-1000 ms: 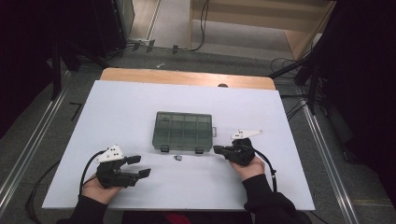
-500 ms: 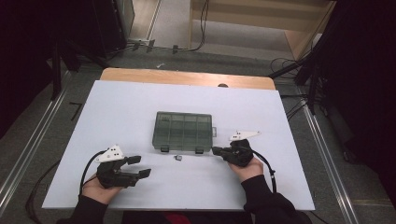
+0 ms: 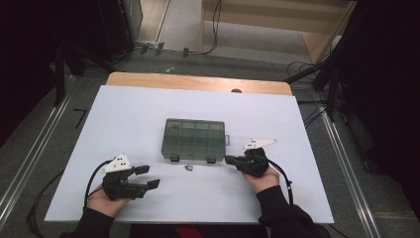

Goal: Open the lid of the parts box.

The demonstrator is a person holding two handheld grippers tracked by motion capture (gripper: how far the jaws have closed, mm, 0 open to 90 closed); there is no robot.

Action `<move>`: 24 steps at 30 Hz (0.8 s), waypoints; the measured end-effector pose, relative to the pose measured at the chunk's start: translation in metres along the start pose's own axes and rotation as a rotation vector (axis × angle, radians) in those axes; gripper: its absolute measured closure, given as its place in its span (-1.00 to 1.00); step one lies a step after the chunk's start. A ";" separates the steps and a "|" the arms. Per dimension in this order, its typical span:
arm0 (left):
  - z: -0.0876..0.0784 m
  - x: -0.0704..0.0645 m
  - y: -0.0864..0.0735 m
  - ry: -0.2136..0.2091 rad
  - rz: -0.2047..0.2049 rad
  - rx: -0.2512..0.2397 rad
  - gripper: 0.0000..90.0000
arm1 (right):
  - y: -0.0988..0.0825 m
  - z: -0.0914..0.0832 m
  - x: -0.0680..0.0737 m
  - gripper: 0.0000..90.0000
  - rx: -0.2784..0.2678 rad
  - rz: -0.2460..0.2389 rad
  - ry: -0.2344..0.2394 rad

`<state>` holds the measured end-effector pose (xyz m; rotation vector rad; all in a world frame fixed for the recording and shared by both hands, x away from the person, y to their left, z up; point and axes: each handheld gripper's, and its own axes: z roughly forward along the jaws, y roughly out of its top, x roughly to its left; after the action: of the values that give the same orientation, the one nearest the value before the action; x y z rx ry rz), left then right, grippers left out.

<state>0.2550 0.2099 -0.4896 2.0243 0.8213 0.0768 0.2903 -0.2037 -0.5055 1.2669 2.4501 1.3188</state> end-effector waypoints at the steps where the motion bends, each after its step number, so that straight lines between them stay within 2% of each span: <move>1: 0.000 0.000 0.000 0.000 0.000 0.000 -0.33 | 0.000 0.000 0.000 0.95 -0.001 -0.001 0.002; 24: 0.001 0.000 0.000 -0.002 0.003 0.006 -0.32 | 0.001 -0.002 0.000 0.95 -0.017 -0.002 0.011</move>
<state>0.2551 0.2094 -0.4898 2.0309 0.8186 0.0738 0.2902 -0.2046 -0.5033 1.2564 2.4416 1.3463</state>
